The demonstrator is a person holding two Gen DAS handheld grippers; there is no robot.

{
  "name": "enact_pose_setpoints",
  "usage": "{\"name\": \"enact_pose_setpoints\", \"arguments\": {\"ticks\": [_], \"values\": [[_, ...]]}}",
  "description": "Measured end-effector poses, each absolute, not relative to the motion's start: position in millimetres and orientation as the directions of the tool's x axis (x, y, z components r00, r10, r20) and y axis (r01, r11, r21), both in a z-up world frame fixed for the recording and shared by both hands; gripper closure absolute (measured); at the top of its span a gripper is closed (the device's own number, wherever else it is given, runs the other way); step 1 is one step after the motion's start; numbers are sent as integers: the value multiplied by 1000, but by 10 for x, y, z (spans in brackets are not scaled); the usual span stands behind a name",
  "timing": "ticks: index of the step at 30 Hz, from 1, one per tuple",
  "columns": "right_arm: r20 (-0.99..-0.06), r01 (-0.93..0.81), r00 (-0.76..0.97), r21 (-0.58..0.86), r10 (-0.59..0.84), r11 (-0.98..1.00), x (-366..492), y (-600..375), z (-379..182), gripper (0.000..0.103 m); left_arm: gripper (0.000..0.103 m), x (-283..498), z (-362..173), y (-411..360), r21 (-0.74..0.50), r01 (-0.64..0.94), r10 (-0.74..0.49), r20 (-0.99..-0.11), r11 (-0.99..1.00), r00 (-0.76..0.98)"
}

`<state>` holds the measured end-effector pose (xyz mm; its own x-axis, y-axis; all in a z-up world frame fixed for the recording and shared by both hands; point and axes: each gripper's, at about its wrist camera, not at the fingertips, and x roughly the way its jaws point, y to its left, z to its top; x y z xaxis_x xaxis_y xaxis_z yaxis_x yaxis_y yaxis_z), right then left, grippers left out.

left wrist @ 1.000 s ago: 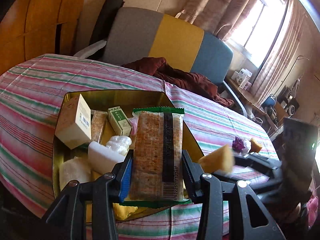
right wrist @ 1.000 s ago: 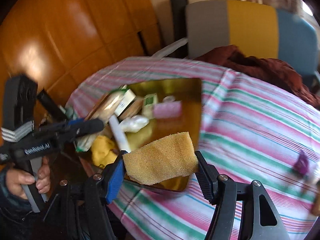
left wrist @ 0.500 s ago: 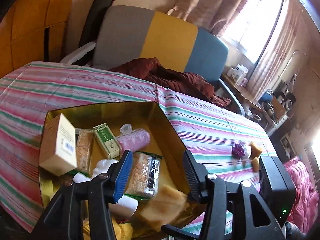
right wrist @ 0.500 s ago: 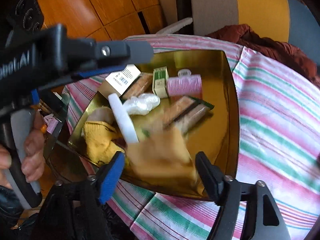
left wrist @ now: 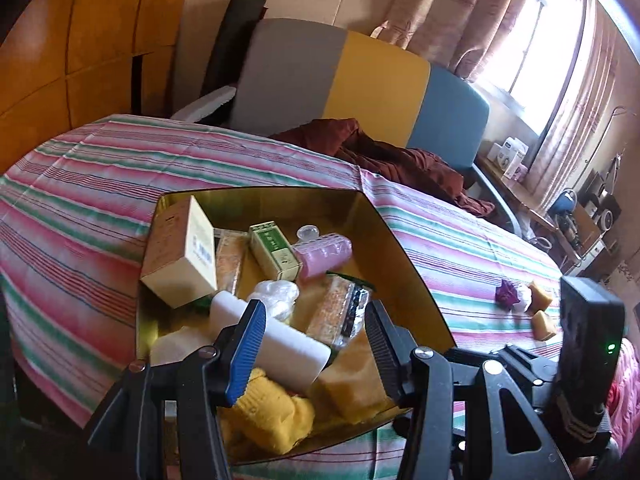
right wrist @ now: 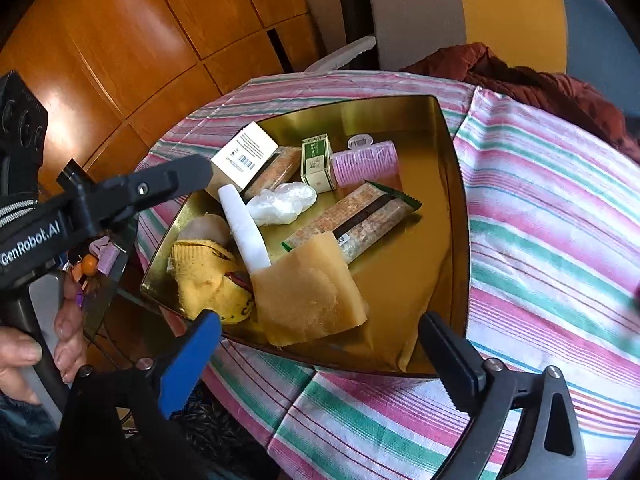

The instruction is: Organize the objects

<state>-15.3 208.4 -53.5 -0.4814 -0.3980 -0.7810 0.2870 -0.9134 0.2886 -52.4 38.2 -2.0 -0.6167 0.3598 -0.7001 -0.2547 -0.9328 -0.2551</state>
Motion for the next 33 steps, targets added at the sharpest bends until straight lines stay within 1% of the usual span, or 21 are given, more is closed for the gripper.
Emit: {"name": "enact_pose_setpoints", "arguments": {"ticks": [5, 9, 33], "values": [[-778, 298, -518, 225, -355, -928, -93, 2016, -453, 0, 51, -444, 36, 391, -201, -240, 311, -693, -950, -651], [-778, 296, -540, 182, -321, -938, -59, 1987, -426, 0, 51, -411, 48, 387, -183, -232, 293, -694, -955, -658], [-763, 198, -601, 149, -240, -969, -5, 2286, -332, 0, 51, -218, 41, 632, -107, -296, 281, -712, -949, -643]]}}
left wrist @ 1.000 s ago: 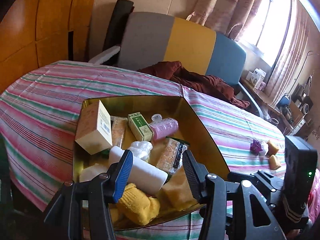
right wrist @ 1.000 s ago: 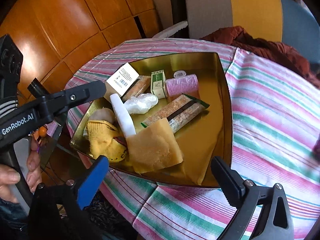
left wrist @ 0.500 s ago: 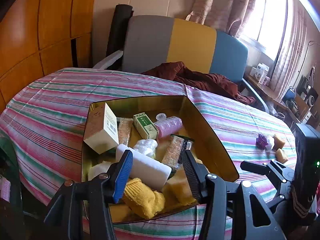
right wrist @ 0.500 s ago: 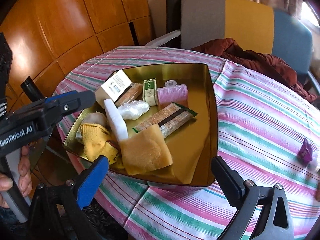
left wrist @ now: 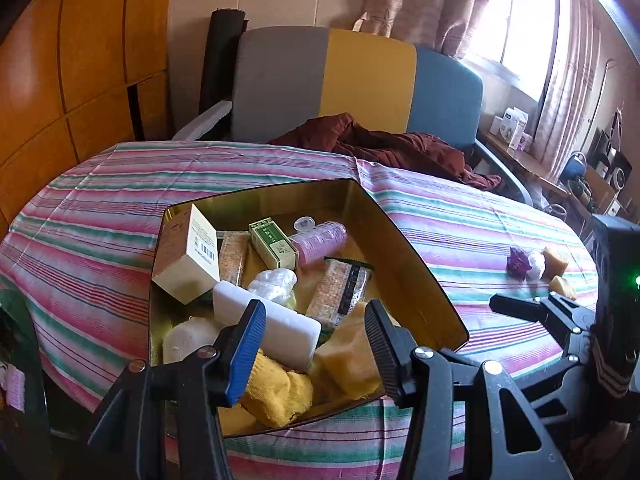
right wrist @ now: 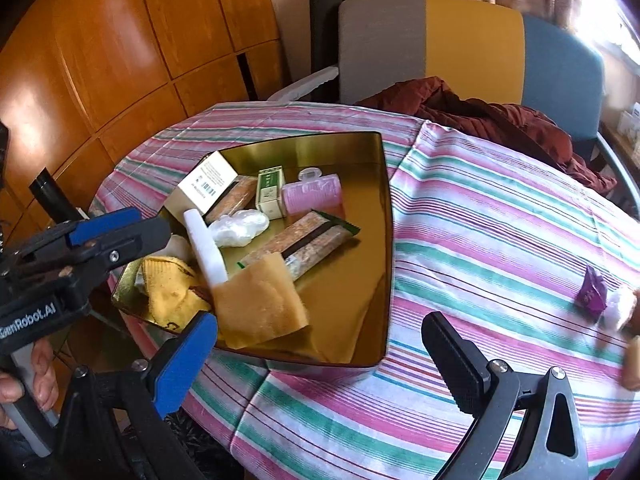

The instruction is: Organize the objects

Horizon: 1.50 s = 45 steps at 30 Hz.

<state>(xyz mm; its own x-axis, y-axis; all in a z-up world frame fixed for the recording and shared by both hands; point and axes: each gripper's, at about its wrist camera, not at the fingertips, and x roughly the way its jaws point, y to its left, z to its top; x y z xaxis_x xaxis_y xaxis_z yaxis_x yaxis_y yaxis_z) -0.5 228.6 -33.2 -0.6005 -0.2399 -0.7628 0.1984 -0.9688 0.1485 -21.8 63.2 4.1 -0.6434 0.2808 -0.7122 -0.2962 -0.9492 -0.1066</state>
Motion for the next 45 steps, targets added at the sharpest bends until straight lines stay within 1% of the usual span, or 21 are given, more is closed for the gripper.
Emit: {"name": "enact_pose_setpoints", "arguments": {"ticks": [19, 30, 38, 45], "values": [[-773, 61, -614, 155, -159, -986, -2, 2793, -369, 0, 51, -149, 56, 846, -72, -354, 295, -719, -932, -629], [-778, -7, -621, 125, -94, -992, -1, 3105, -324, 0, 51, -137, 97, 1003, -56, -397, 311, -723, -916, -617], [-796, -121, -606, 111, -15, -986, 8, 3615, -258, 0, 51, -114, 131, 1232, -51, -459, 350, -724, -887, -595], [-810, -273, -581, 101, 81, -957, 106, 4383, -180, 0, 51, -107, 131, 1437, -55, -509, 383, -727, -859, -569]]}}
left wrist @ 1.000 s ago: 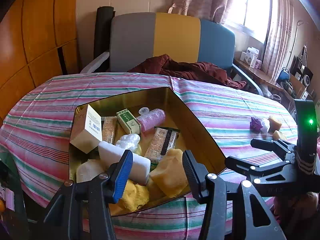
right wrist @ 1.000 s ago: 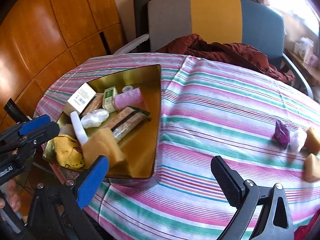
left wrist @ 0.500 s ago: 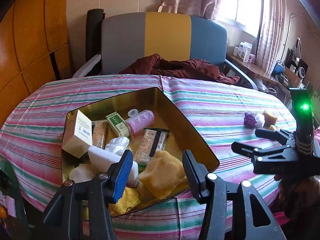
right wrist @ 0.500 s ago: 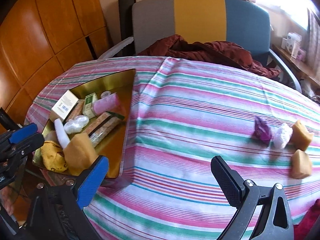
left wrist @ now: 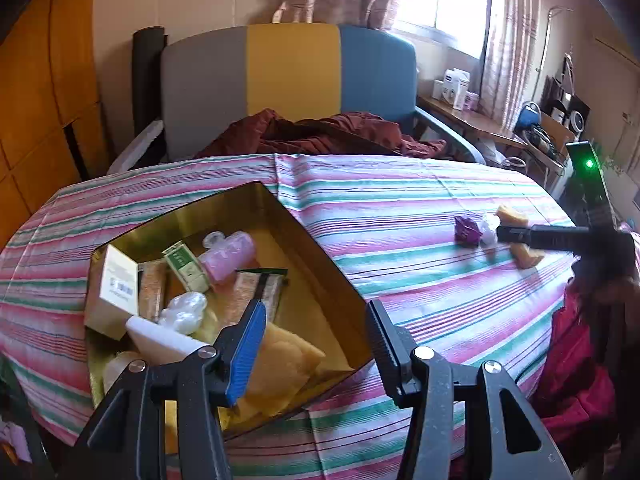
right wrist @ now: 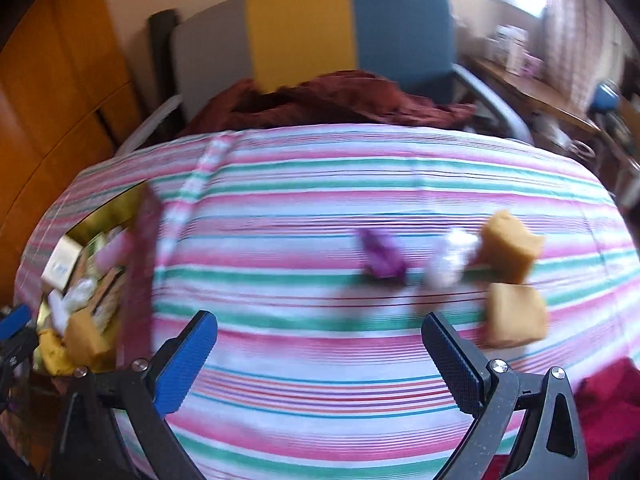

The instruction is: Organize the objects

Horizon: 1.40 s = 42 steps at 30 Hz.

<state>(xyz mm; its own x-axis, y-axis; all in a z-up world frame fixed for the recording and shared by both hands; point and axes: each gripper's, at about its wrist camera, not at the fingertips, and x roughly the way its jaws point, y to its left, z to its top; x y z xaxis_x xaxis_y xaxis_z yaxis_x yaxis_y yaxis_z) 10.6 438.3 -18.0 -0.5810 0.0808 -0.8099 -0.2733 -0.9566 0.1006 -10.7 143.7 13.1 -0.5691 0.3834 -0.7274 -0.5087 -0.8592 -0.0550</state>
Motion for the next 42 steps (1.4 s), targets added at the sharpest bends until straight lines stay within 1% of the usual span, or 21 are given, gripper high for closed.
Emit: {"name": "enact_pose_setpoints", "arguments": {"ticks": [6, 9, 13, 16, 21, 30, 38, 42], "values": [[-814, -453, -546, 90, 196, -887, 324, 5191, -198, 0, 51, -113, 100, 1615, -58, -539, 397, -742, -840, -540], [-816, -562, -527, 124, 238, -818, 468, 5627, -296, 0, 51, -106, 96, 1743, -51, -564, 405, -749, -824, -524], [-822, -674, -518, 222, 237, -704, 692, 6030, -466, 0, 51, -115, 58, 1944, -53, -603, 420, -767, -796, -486], [-836, -717, -501, 256, 224, -649, 772, 6166, -539, 0, 51, -114, -3, 2128, -64, -633, 432, -782, -772, -449], [-837, -704, -510, 274, 198, -655, 761, 6165, -534, 0, 51, -152, -77, 2485, -114, -676, 469, -802, -728, -370], [-850, -686, -499, 267, 171, -676, 753, 6121, -559, 0, 51, -285, -208, 3036, -167, -710, 499, -817, -684, -289], [-868, -649, -478, 246, 134, -720, 672, 6012, -618, 0, 51, -511, -385, 3439, -250, -701, 524, -827, -668, -204], [-875, -643, -467, 238, 126, -728, 634, 6018, -651, 0, 51, -591, -460, 3574, -249, -701, 519, -831, -669, -201]]}}
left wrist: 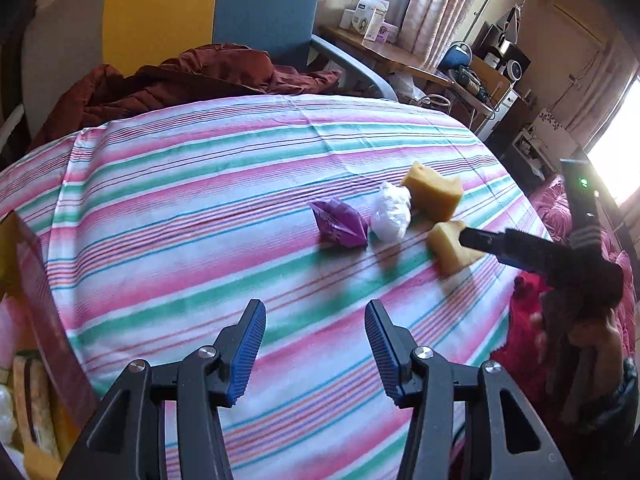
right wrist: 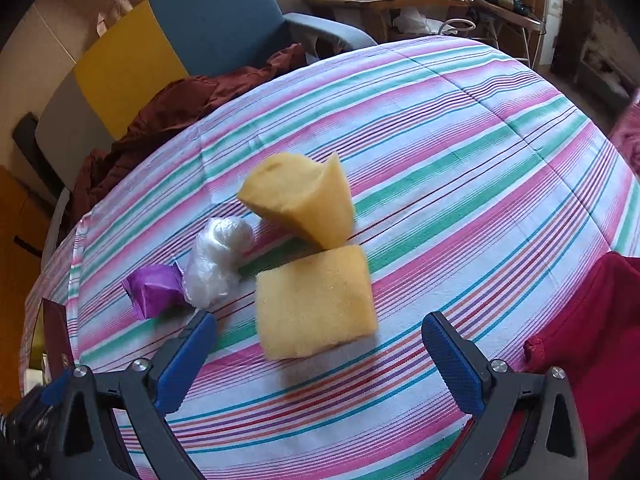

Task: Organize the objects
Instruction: 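Grasp the purple packet with the left gripper while the right gripper grasps a yellow sponge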

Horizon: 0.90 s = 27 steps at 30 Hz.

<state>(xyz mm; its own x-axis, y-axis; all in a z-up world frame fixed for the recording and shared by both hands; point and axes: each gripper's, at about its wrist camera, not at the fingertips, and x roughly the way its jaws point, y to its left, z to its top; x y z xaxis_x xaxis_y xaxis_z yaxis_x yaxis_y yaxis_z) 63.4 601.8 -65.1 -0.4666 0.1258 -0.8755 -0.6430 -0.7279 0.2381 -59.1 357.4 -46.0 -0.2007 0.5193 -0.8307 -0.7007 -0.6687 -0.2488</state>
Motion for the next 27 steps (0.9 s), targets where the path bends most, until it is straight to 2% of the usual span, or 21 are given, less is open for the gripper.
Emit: {"name": "enact_pose_setpoints", "arguments": {"ticks": [5, 11, 18, 27], "values": [[-883, -634, -454, 227, 118, -739, 579, 6006, -695, 0, 50, -690, -510, 3736, -263, -717, 535, -825, -646, -180], [-892, -616, -428, 170, 145, -769, 454, 5953, -736, 0, 49, -867, -604, 3913, -345, -690, 568, -815, -637, -117], [-896, -630, -418, 167, 150, -758, 455, 6024, -781, 0, 48, -1031, -627, 4096, -398, -664, 600, -794, -633, -97], [-886, -600, -420, 111, 195, -792, 364, 5983, -792, 2, 45, -1131, -725, 4311, -386, -690, 601, -794, -612, -89]]}}
